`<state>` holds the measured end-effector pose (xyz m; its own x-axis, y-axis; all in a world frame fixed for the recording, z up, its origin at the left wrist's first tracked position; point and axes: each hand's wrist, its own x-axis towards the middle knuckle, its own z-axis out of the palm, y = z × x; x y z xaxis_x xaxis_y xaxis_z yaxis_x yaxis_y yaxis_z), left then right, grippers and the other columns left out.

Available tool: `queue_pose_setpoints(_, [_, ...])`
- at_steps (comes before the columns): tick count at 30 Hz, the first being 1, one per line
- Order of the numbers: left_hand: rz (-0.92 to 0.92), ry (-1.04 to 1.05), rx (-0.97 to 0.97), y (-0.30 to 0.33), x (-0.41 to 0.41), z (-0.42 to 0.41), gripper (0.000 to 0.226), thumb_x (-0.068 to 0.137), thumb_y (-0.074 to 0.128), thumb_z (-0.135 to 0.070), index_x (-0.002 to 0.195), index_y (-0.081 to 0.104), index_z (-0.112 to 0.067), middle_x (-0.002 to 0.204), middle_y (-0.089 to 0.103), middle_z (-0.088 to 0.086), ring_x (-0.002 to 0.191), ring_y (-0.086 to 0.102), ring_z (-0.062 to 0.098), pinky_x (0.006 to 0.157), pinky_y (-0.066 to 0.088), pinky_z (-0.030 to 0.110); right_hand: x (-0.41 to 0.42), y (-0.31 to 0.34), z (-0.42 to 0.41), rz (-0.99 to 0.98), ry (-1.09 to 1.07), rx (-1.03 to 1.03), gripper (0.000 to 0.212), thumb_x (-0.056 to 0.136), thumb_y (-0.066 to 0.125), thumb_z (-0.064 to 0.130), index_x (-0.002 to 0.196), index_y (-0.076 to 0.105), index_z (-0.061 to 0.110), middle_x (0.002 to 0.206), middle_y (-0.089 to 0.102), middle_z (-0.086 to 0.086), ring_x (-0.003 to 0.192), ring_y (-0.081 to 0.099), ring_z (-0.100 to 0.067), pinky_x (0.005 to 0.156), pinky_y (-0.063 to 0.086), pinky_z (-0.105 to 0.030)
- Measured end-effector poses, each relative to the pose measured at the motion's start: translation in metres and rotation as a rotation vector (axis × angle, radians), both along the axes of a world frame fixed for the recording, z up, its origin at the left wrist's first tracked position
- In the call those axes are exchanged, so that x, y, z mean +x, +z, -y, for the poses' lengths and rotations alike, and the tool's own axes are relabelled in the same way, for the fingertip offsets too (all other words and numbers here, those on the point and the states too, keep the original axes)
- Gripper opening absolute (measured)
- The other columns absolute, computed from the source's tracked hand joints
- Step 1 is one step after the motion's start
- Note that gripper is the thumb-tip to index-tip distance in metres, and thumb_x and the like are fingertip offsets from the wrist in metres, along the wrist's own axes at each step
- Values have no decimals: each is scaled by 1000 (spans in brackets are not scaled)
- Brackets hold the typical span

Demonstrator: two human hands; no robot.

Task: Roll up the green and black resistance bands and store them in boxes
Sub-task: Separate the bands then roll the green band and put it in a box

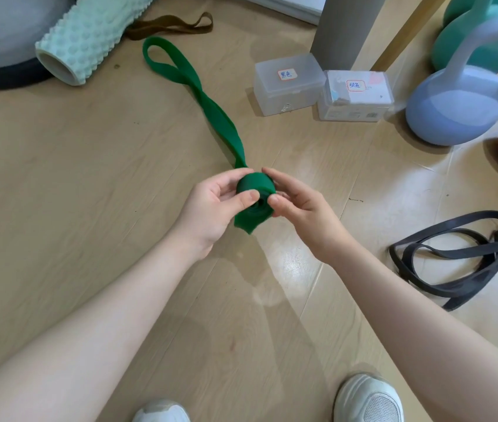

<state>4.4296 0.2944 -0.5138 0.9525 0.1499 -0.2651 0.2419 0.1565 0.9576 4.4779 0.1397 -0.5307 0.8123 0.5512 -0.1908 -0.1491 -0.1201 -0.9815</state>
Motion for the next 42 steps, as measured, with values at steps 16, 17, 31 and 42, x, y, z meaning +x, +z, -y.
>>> queue_pose_setpoints(16, [-98,-4,-259,8,-21,2,25,87,53,-2,108,52,-15,117,59,7,102,60,15,89,51,26,3,37,1,181,73,-244,23,85,65,11,107,60,17,102,69,-6,90,66,-18,78,55,-30])
queue_pose_setpoints(17, [-146,-67,-151,4,-24,-1,27,85,57,-2,107,51,-16,116,59,7,102,60,14,91,50,27,3,35,5,245,142,-324,25,85,65,12,109,61,16,103,68,-3,93,64,-18,82,54,-33])
queue_pose_setpoints(31, [-125,-278,249,4,-27,-3,28,74,73,-5,98,66,-16,94,71,1,86,68,9,81,53,18,-5,21,11,417,295,-537,39,74,75,29,98,45,29,117,54,12,115,44,-13,91,35,-22])
queue_pose_setpoints(42, [-84,-355,183,6,-26,-20,43,80,63,4,103,59,-33,89,71,-22,94,65,-1,83,49,13,-8,-18,26,390,305,-387,34,79,71,22,94,42,28,147,29,14,136,32,-12,110,26,-30])
